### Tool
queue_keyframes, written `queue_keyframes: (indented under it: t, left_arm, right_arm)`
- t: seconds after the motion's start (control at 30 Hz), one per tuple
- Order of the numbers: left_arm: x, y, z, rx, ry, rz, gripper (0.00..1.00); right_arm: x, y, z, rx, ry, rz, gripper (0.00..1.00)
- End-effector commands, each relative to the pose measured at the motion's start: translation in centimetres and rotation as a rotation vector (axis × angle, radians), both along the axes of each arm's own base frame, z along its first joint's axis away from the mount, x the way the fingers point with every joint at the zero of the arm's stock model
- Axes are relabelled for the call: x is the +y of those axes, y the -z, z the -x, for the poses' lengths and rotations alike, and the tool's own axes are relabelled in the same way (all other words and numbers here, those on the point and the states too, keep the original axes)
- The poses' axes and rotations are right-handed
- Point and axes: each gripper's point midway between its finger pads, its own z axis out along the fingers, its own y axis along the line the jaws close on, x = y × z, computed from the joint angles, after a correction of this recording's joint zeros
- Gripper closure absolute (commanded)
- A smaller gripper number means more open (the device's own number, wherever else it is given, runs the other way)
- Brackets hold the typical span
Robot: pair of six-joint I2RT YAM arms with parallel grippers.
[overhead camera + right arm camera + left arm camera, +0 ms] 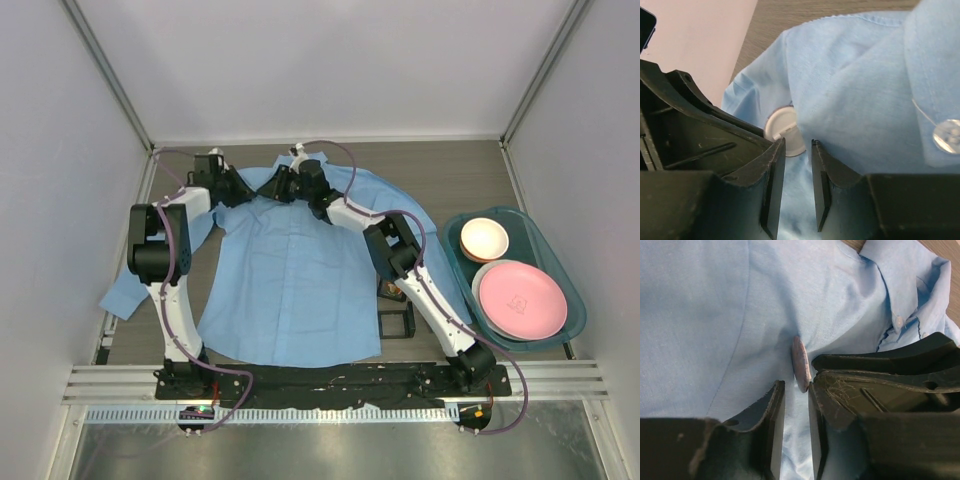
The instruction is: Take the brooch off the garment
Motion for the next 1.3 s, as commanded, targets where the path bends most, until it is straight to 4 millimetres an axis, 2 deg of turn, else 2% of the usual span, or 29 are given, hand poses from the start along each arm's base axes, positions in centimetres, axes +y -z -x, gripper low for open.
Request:
queue_keyframes:
  t: [0.0, 0.03, 0.23, 0.43, 0.6, 0.63, 0.67, 0.9, 0.97, 1.1, 1.27]
  left_arm:
    - [0.3, -0.2, -0.8, -0.034, -0.016, 0.047, 0.68]
    - [0.2, -0.2, -0.7, -0.035, -0.02, 0.051, 0.63]
    - [0.6, -1.2, -1.0, -0.077, -0.035, 0.037, 0.52]
    - [0.6, -1.0, -2.0, -0.097, -0.039, 0.039, 0.48]
    - [0.7, -1.1, -2.7, -0.098, -0.046, 0.037, 0.47]
    - [1.0, -0.9, -2.7, -0.096, -0.057, 0.03, 0.47]
    - [2.5, -1.0, -2.8, -0.1, -0.089, 0.024, 0.47]
    - [3.2, -0.8, -3.1, -0.097, -0.115, 0.013, 0.57]
    - [3.3, -0.9, -3.2, -0.102, -0.116, 0.017, 0.57]
    - [3.0, -1.0, -3.5, -0.114, -0.103, 0.029, 0.5]
    - [2.6, -0.7, -4.1, -0.112, -0.098, 0.066, 0.48]
  right_arm:
    - [0.5, -2.2, -0.6, -0.038, 0.022, -0.032, 0.67]
    - [0.6, -2.4, -0.6, -0.042, 0.02, -0.033, 0.67]
    - [0.8, -2.1, -0.4, -0.041, 0.023, -0.027, 0.72]
    - [1.3, -2.2, 0.1, -0.061, 0.01, -0.014, 0.74]
    - [1.5, -2.2, 0.1, -0.063, 0.008, -0.017, 0.76]
    - [1.5, -2.1, 0.1, -0.062, 0.008, -0.015, 0.76]
    - [1.5, -2.2, 0.2, -0.063, 0.006, -0.014, 0.76]
    - [1.6, -2.2, 0.2, -0.065, 0.008, -0.013, 0.77]
    - [1.5, -2.2, 0.1, -0.064, 0.011, -0.012, 0.77]
    - [1.6, -2.2, 0.1, -0.065, 0.011, -0.013, 0.77]
    - [1.7, -2.3, -0.1, -0.071, 0.015, -0.017, 0.77]
